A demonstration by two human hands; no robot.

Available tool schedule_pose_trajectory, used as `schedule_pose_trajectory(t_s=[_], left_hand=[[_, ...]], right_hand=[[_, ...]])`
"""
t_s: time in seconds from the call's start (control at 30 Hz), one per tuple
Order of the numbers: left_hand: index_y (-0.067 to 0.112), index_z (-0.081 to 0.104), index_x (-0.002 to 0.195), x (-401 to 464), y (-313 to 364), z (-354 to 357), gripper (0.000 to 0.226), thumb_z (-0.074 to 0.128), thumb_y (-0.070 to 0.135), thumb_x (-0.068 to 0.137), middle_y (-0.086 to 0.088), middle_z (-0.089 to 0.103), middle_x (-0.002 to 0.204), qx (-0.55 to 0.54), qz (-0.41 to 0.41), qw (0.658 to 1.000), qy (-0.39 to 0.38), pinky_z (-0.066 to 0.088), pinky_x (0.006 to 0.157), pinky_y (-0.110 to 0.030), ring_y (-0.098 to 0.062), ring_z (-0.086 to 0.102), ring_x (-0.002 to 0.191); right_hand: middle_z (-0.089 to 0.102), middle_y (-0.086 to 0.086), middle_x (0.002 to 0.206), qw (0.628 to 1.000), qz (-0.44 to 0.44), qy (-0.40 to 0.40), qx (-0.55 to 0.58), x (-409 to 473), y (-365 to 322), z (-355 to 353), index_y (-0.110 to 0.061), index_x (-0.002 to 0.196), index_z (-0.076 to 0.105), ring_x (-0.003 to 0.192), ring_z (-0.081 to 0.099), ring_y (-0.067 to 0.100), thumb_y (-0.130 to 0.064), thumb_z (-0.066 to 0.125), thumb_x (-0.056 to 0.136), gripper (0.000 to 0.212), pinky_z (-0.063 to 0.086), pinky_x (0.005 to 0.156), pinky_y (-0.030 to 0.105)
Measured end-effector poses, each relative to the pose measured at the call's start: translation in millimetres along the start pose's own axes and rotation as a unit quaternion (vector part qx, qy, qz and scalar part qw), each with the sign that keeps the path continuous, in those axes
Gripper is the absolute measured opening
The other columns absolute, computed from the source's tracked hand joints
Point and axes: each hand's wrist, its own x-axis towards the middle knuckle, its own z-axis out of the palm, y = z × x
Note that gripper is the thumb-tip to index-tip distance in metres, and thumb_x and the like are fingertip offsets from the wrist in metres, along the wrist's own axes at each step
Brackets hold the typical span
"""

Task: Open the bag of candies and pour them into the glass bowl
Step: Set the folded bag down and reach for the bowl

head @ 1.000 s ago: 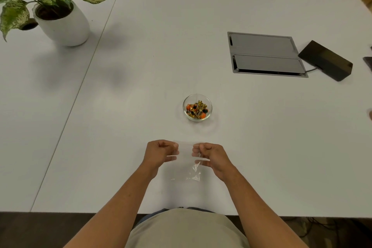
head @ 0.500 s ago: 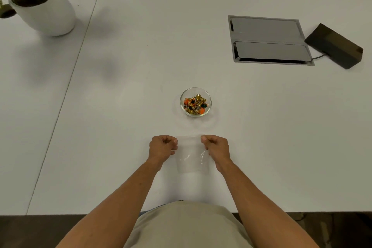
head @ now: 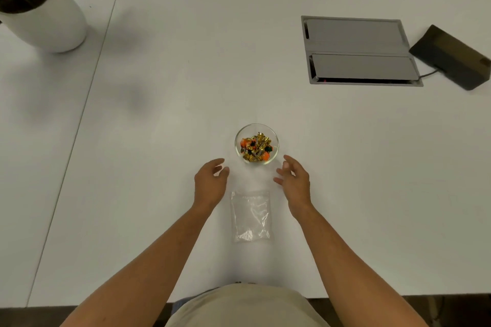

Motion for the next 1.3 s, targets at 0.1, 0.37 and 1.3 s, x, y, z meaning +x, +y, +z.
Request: schedule_pose_trajectory(t_s=[0.1, 0.37, 1.3], left_hand=[[0.017, 0.051, 0.139, 18, 14, 5, 0.044, 0.058, 0.022, 0.096, -0.003, 0.056, 0.142, -0.082, -0.051, 0.994, -0.047, 0.044, 0.106, -0.035, -0.02, 0.056, 0.125], [0.015, 0.06, 0.132, 45, 47, 29, 0.035, 0.057, 0.022, 0.097, 0.001, 0.068, 0.127, -0.129, -0.035, 0.987, -0.089, 0.047, 0.107, -0.045, -0.015, 0.063, 0.117], [0.031, 0.069, 0.064, 324, 196, 22, 0.042, 0.053, 0.005, 0.092, -0.006, 0.07, 0.077, -0.095, 0.032, 0.994, -0.049, 0.059, 0.089, -0.049, -0.025, 0.067, 0.084]], right_hand=[[0.055, 0.006, 0.133, 0.999, 0.031, -0.015, 0.04, 17, -16, 9, -0.016, 0.136, 0.053, 0.121, 0.057, 0.023, -0.012, 0.054, 0.099, 0.038, 0.056, 0.091, 0.037], [0.077, -0.019, 0.091, 0.999, 0.022, -0.031, 0.007, 46, -38, 34, -0.043, 0.084, 0.076, 0.102, 0.069, 0.013, -0.021, 0.058, 0.097, 0.031, 0.056, 0.094, 0.044], [0.073, 0.018, 0.094, 0.991, -0.083, 0.025, -0.098, 284, -208, 169, -0.005, 0.085, 0.073, 0.085, 0.066, 0.028, -0.017, 0.056, 0.095, 0.023, 0.055, 0.089, 0.053]])
